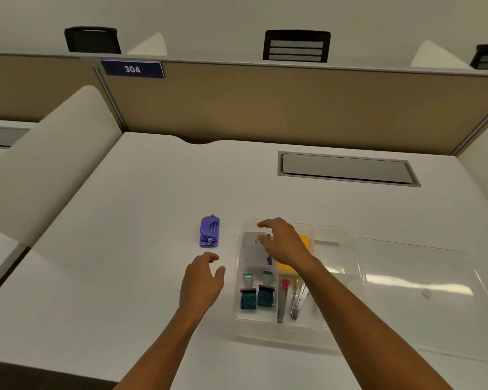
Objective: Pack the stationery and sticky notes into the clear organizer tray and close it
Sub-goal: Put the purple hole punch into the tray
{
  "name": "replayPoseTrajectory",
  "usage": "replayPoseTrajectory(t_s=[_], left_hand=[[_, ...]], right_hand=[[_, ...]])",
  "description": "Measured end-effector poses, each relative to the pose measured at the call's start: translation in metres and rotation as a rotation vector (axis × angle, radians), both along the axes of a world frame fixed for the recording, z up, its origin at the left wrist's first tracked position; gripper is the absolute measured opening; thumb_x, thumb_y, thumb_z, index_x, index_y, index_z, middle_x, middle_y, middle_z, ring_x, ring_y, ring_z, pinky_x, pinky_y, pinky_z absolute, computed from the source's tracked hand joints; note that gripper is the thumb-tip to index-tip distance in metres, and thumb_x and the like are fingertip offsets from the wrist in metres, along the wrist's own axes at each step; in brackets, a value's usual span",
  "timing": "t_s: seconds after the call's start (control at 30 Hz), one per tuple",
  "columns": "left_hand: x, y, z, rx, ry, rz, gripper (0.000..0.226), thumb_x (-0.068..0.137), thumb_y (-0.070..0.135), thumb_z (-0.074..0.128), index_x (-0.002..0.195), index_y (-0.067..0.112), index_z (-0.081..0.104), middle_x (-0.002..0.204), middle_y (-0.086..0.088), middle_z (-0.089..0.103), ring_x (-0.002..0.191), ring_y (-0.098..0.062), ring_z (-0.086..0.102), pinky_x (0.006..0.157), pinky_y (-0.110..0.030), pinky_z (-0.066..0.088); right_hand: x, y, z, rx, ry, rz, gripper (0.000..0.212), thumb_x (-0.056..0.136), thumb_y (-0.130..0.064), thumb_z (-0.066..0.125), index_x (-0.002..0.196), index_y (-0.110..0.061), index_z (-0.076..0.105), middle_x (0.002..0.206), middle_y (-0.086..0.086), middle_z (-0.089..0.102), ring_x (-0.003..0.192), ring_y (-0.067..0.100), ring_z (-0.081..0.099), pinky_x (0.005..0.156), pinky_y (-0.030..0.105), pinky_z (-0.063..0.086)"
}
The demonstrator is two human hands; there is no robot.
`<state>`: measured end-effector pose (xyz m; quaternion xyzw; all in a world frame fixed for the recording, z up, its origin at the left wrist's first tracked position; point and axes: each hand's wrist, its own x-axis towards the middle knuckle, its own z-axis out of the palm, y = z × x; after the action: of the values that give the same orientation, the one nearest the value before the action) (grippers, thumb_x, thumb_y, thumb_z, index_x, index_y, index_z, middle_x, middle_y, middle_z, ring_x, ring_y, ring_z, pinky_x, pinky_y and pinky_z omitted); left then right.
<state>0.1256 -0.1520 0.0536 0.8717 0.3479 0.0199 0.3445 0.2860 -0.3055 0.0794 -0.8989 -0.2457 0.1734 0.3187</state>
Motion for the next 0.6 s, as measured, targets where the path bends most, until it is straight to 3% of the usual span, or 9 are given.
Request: replayPoseTrajectory(t_s=[0.1,0.23,0.6], left_hand=[[-0.005,0.012,-0.004,0.054,0.001,-0.024,0.039,0.090,0.037,0.061,0.127,0.025,0.053,0.133,0.001,0.055,0.119,-0.018,0.054,0.099,-0.034,0.045],[-0.014,0.029,-0.011,0.255,-0.001,-0.134,0.044,0.092,0.041,0.056,0.132,0.026,0.049,0.140,0.002,0.050,0.129,-0.016,0.046,0.106,-0.032,0.038],[-0.021,0.064,-0.045,0.239,0.164,-0.268,0.063,0.093,0.058,0.040,0.147,0.027,0.029,0.160,0.002,0.017,0.148,-0.020,0.012,0.119,-0.038,0.017]], right_hand=[[-0.012,0.028,0.000,-0.003,0.012,-0.005,0.039,0.095,-0.031,0.058,0.133,-0.026,0.054,0.139,0.002,0.050,0.122,0.022,0.053,0.102,0.035,0.044],[-0.025,0.069,-0.003,-0.057,-0.002,0.018,0.037,0.094,-0.031,0.059,0.131,-0.026,0.056,0.134,0.001,0.055,0.114,0.019,0.057,0.097,0.034,0.048],[-0.030,0.136,-0.025,-0.237,-0.017,0.071,0.043,0.092,-0.028,0.061,0.134,-0.019,0.053,0.128,0.006,0.059,0.108,0.022,0.059,0.087,0.030,0.046]])
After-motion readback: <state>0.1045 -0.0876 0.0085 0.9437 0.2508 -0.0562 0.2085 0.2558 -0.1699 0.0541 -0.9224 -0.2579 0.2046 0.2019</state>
